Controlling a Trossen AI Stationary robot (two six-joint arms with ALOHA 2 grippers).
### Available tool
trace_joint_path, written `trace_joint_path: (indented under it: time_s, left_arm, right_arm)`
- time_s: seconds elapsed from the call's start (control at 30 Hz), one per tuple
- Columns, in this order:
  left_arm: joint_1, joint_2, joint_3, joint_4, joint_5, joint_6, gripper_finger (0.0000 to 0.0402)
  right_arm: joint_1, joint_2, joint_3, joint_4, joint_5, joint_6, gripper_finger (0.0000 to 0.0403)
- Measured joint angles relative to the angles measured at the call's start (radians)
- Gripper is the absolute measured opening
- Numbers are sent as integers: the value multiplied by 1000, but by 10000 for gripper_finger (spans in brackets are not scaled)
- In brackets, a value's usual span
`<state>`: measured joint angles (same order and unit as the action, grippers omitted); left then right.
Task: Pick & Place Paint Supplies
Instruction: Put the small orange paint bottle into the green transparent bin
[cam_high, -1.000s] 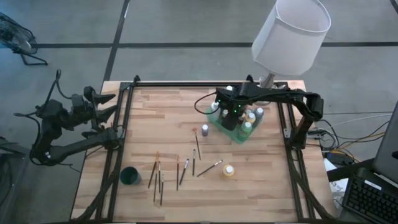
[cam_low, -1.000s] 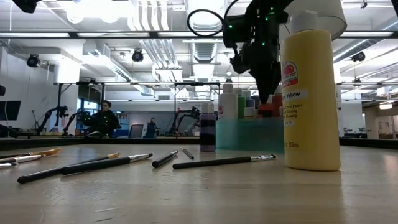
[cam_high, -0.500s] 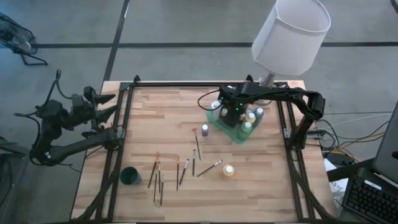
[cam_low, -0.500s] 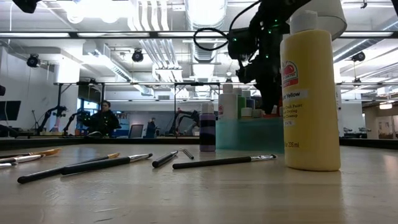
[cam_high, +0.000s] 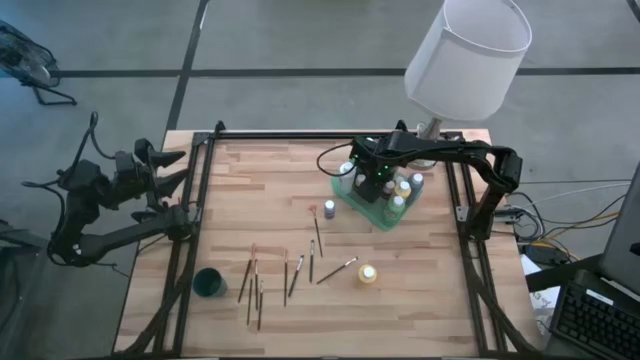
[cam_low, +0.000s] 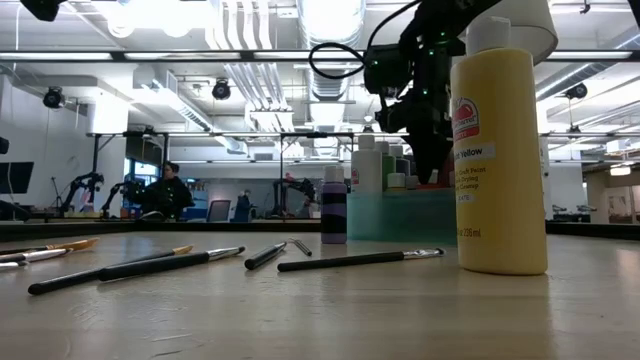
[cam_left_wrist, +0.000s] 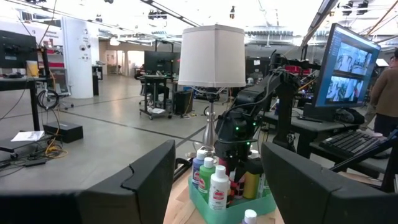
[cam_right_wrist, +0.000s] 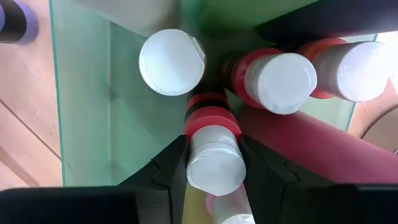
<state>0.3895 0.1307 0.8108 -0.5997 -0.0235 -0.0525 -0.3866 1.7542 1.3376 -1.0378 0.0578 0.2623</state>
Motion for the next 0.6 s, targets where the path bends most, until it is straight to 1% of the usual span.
trace_joint_path:
  time_s: [0.07,0.23,0.33,0.47,0.6]
  left_arm:
    - [0,0,0,0,0,0,243]
    - [0,0,0,0,0,0,243]
    - [0,0,0,0,0,0,243]
    - [0,0,0,0,0,0,243]
    - [0,0,0,0,0,0,243]
  right_arm:
    - [0,0,0,0,0,0,123]
    - [0,0,0,2,1,3,154]
    - [0,1,0,2,17,14,166]
    - [0,2,0,2,25,20,172]
    - [-1,4,16,-2,17,26,163]
